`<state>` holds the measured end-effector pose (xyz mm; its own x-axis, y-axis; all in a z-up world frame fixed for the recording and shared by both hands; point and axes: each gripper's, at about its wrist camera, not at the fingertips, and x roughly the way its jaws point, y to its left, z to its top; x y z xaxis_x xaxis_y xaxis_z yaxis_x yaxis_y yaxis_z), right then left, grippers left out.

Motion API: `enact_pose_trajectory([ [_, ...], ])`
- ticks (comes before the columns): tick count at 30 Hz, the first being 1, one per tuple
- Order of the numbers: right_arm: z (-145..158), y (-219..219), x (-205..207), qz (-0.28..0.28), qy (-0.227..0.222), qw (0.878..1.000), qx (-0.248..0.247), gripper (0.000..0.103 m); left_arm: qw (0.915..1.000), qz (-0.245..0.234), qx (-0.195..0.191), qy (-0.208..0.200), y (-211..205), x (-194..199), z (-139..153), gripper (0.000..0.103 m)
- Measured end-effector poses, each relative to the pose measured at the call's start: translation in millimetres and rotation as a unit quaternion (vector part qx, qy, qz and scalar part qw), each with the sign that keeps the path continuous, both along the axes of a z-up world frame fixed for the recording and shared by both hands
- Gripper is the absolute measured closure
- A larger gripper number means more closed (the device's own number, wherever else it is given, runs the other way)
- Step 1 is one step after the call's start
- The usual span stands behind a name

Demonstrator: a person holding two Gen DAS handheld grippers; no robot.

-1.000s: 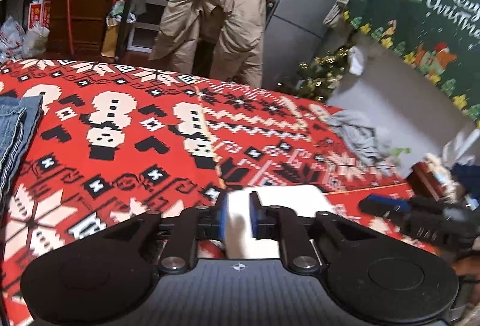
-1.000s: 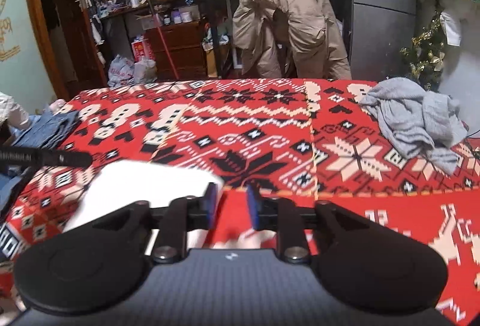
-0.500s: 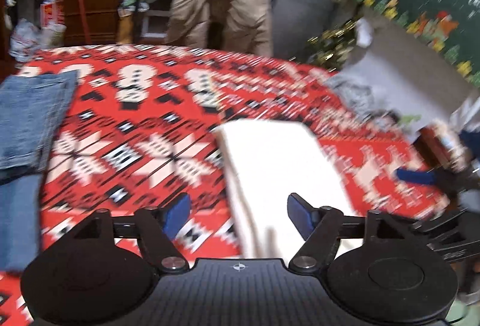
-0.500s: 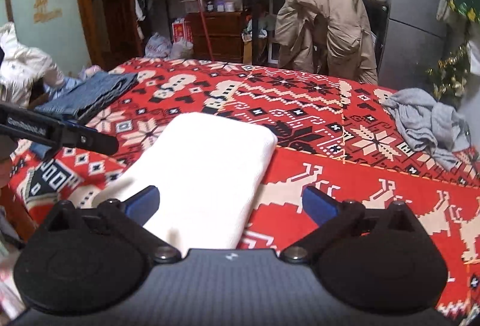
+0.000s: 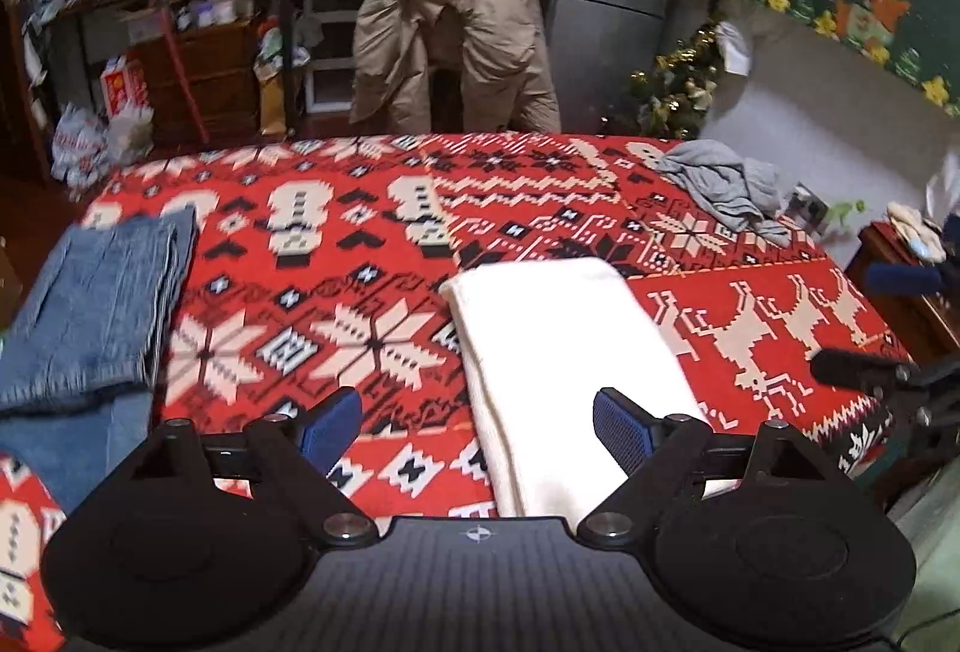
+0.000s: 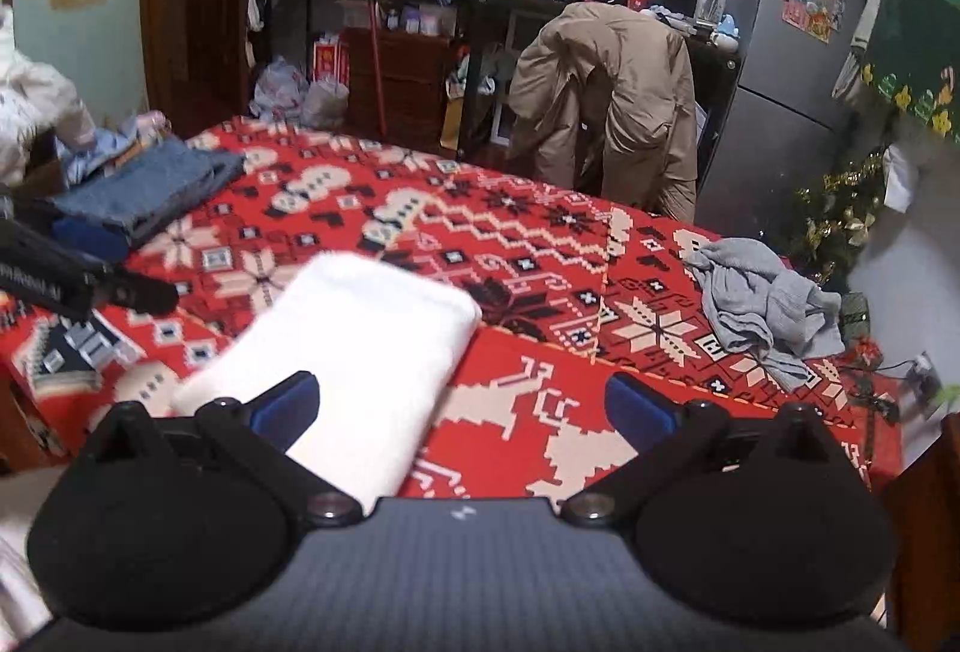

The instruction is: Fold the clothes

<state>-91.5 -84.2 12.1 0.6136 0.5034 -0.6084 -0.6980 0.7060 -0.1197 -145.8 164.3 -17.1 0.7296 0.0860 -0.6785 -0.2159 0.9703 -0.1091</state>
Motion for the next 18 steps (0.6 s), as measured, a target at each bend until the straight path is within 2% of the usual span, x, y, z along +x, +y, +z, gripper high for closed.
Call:
enact_pose_trajectory([
  [3,11,5,4,-0.001,-0.025,1.0,-0.016,0.001,0.9996,0.009,0.014,-0.021,-5,1,13,0.017],
  [5,16,9,8,-0.028,-0.028,0.999,-0.018,0.001,0.999,0.015,0.024,-0.034,-9,2,20,0.013],
  [8,22,13,15,-0.025,-0.017,0.999,-0.014,0.001,0.999,0.017,0.028,-0.031,-11,10,29,0.005],
  [15,38,23,18,-0.031,-0.026,0.999,0.012,0.001,0.9991,0.004,0.035,-0.022,-14,27,35,0.005],
  [18,40,29,26,-0.032,-0.006,0.999,0.02,0.001,0.999,-0.002,0.036,-0.026,-14,31,37,0.005],
])
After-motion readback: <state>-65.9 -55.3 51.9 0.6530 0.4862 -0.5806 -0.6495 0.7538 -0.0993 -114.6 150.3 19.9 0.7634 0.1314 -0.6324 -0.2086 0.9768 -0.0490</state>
